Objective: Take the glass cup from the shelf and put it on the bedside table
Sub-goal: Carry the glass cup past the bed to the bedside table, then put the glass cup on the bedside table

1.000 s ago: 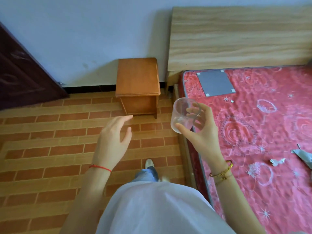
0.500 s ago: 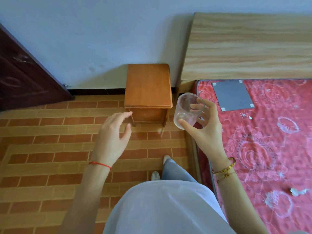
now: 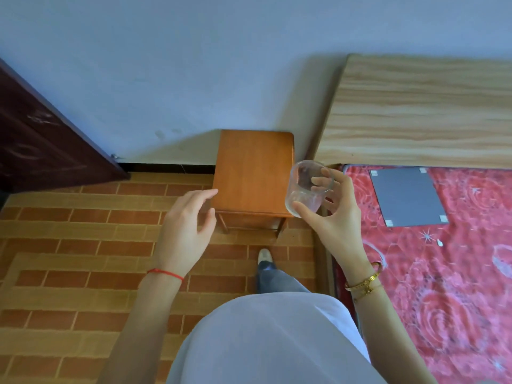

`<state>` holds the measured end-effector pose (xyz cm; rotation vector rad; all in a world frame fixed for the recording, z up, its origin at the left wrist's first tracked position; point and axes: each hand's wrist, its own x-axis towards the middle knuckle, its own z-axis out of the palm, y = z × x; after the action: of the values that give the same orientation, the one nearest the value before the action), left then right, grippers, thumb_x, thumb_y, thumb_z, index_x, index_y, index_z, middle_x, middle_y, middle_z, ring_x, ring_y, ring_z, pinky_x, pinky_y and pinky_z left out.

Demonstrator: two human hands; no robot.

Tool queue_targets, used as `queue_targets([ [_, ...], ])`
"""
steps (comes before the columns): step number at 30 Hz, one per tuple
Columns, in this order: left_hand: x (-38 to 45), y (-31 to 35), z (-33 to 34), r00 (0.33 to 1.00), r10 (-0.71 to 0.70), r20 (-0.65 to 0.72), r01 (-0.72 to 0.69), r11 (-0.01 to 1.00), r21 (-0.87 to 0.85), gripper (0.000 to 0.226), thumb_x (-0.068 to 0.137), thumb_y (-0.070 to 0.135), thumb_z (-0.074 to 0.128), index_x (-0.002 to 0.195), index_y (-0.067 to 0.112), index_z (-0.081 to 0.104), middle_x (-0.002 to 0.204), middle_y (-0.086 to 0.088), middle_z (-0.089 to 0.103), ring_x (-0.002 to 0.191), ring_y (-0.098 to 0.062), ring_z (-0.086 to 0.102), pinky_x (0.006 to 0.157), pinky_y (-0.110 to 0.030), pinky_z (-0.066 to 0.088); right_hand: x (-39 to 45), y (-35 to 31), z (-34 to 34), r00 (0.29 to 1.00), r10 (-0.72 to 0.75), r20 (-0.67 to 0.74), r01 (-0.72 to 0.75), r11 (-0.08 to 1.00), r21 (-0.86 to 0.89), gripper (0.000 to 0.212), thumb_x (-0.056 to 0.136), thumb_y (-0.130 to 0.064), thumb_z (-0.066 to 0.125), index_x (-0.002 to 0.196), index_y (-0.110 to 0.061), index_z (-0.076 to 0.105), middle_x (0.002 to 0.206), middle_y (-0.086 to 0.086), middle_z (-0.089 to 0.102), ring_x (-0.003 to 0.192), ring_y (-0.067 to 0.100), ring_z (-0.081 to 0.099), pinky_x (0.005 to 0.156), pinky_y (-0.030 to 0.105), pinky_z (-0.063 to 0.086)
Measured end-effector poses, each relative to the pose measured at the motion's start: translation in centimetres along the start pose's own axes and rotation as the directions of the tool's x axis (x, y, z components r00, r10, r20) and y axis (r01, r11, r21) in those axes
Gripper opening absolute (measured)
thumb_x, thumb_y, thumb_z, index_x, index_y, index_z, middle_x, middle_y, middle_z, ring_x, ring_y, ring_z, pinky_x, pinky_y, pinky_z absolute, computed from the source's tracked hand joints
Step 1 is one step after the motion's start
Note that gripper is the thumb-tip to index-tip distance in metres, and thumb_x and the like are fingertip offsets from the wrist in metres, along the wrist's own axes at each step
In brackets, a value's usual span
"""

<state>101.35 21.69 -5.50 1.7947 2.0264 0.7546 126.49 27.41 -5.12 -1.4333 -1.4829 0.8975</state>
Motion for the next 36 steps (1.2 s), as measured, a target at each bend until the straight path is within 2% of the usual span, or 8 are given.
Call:
queue_targets([
  [3, 5.2, 0.0, 0.2, 1.000, -0.021, -0.016, 0.021, 1.000, 0.007, 0.036, 0.093, 0.015, 0.057, 0.129, 0.015, 0.060, 0.125, -0.002, 0.064, 0.118, -0.017, 0.058, 0.101, -0.036, 0.050, 5.4, 0.0, 1.0, 1.000, 0.030, -0.001, -0.030, 0.999, 0.020, 0.074, 0.070, -0.018, 0.087, 0.133, -0.017, 0.047, 0.121, -0.002, 0.066, 0.114, 0.009, 0.063, 0.095, 0.038, 0.055],
  [7, 11.5, -0.3, 0.7, 0.998, -0.034, -0.049, 0.034, 0.999, 0.005, 0.036, 0.094, 0.016, 0.054, 0.129, 0.017, 0.059, 0.126, 0.000, 0.063, 0.118, -0.016, 0.057, 0.101, -0.038, 0.050, 12.0, -0.1, 2.2, 0.999, 0.010, 0.039, -0.011, 1.000, 0.009, 0.076, 0.070, -0.020, 0.087, 0.134, -0.016, 0.045, 0.121, 0.000, 0.065, 0.114, 0.013, 0.064, 0.096, 0.042, 0.054],
  [10, 15.1, -0.6, 1.3, 0.997, -0.045, -0.060, 0.045, 0.999, -0.001, 0.036, 0.094, 0.016, 0.054, 0.129, 0.019, 0.059, 0.126, 0.003, 0.063, 0.118, -0.013, 0.056, 0.103, -0.036, 0.048, 15.9, 0.0, 3.2, 0.998, 0.002, 0.058, -0.002, 1.000, 0.000, 0.076, 0.070, -0.020, 0.087, 0.133, -0.016, 0.045, 0.119, 0.001, 0.066, 0.112, 0.014, 0.064, 0.094, 0.042, 0.055],
  [16, 20.4, -1.6, 2.8, 0.997, -0.056, -0.058, 0.056, 0.998, 0.003, 0.036, 0.093, 0.015, 0.054, 0.128, 0.017, 0.059, 0.124, 0.002, 0.063, 0.117, -0.013, 0.056, 0.103, -0.033, 0.046, 21.4, 0.8, 5.5, 0.998, 0.011, 0.065, -0.011, 1.000, 0.008, 0.076, 0.071, -0.020, 0.087, 0.134, -0.016, 0.045, 0.120, 0.001, 0.065, 0.112, 0.010, 0.063, 0.094, 0.034, 0.055],
  [19, 22.7, -2.6, 3.7, 0.998, -0.044, -0.041, 0.045, 0.999, 0.029, 0.035, 0.093, 0.014, 0.054, 0.128, 0.016, 0.059, 0.124, 0.001, 0.063, 0.117, -0.014, 0.056, 0.103, -0.030, 0.044, 23.2, 1.7, 6.7, 0.996, 0.045, 0.071, -0.045, 0.999, -0.001, 0.075, 0.071, -0.021, 0.086, 0.134, -0.017, 0.046, 0.122, 0.000, 0.064, 0.113, 0.012, 0.062, 0.095, 0.037, 0.055],
  [22, 24.8, -3.8, 5.0, 0.999, -0.036, -0.029, 0.038, 0.998, 0.054, 0.035, 0.092, 0.012, 0.055, 0.127, 0.014, 0.060, 0.122, -0.003, 0.064, 0.117, -0.018, 0.057, 0.102, -0.032, 0.045, 24.8, 2.9, 7.8, 0.995, 0.077, 0.068, -0.077, 0.997, -0.016, 0.073, 0.073, -0.024, 0.084, 0.136, -0.018, 0.048, 0.127, -0.001, 0.062, 0.118, 0.013, 0.060, 0.098, 0.040, 0.054],
  [31, 30.8, -10.5, 12.8, 0.997, -0.068, 0.022, 0.064, 0.989, 0.134, 0.038, 0.091, 0.011, 0.056, 0.129, 0.011, 0.058, 0.124, -0.008, 0.064, 0.119, -0.022, 0.057, 0.103, -0.034, 0.043, 30.3, 9.8, 12.9, 0.981, 0.182, 0.068, -0.175, 0.980, -0.096, 0.071, 0.071, -0.029, 0.084, 0.132, -0.023, 0.047, 0.126, -0.007, 0.060, 0.116, 0.008, 0.059, 0.101, 0.036, 0.052],
  [36, 33.8, -14.8, 18.7, 0.993, -0.091, 0.069, 0.079, 0.984, 0.158, 0.040, 0.091, 0.012, 0.056, 0.131, 0.012, 0.055, 0.128, -0.007, 0.061, 0.122, -0.022, 0.055, 0.106, -0.040, 0.044, 33.1, 15.8, 16.6, 0.967, 0.239, 0.088, -0.227, 0.966, -0.122, 0.075, 0.070, -0.030, 0.084, 0.134, -0.021, 0.044, 0.129, -0.004, 0.059, 0.120, 0.014, 0.059, 0.103, 0.039, 0.050],
])
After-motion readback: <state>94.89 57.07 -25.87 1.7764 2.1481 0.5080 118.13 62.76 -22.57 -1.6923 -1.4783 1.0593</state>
